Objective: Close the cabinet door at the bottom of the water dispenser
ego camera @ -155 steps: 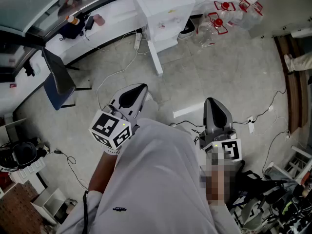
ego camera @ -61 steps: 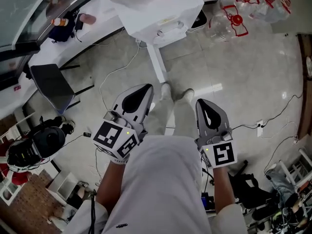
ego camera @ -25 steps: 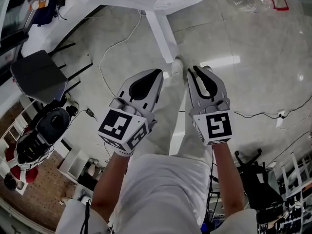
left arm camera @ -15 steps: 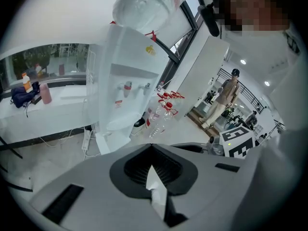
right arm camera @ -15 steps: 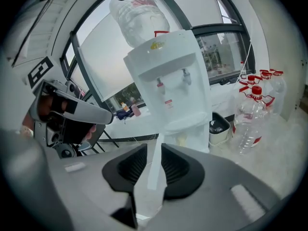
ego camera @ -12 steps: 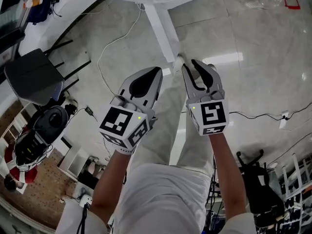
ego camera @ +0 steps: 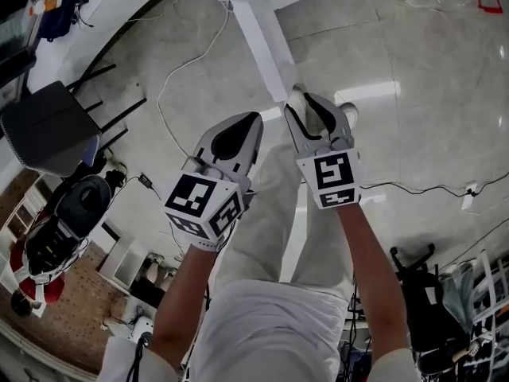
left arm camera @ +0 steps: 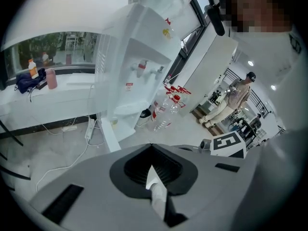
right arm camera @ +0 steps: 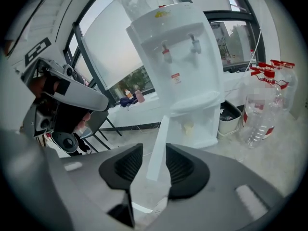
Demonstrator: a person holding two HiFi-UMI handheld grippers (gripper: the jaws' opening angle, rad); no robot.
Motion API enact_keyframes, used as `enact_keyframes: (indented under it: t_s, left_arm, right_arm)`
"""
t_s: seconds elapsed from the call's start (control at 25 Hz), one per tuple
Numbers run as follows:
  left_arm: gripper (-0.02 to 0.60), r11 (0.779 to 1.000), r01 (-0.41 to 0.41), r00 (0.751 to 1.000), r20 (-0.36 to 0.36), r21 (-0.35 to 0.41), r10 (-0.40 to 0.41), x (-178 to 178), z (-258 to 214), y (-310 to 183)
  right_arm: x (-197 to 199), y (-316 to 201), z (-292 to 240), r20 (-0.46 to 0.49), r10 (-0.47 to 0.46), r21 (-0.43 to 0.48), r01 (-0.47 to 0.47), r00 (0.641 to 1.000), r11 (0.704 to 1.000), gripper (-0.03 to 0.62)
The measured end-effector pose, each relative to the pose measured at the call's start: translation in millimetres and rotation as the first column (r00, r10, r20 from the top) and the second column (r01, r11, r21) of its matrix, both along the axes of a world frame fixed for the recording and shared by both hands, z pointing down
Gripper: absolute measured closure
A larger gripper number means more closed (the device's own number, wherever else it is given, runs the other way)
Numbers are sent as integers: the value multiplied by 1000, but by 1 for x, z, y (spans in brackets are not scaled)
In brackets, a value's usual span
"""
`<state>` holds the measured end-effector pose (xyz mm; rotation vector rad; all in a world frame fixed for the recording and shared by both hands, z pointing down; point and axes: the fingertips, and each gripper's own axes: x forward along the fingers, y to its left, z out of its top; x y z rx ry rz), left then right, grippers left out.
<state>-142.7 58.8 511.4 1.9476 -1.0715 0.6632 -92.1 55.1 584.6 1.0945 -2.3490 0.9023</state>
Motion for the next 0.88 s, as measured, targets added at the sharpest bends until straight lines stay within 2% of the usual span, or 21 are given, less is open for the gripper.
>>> enact_keyframes:
  t_s: [0.24,0.36,0.48,0.88]
  left_arm:
    - [576,1000,14,1000,4,-11,-14,-5,16,5]
    - [577,998,47,999,0,-34,-47,-13,31,9]
    - [577,995,80,997,10,-59,-79,-27,45,14]
    - [577,992,93,996,24,-84,-91,-44,62,28]
  right_arm:
    - [-19,11,33,-23,-55,-20,55,998,998,416]
    - [-27,13,49,-35,-74,-30,73,997,997,414]
    - [-35,17,63,-45,-86,-46,83,995,995,411]
    - [-50,27,110,-118,-100,-95,89,988,991,396]
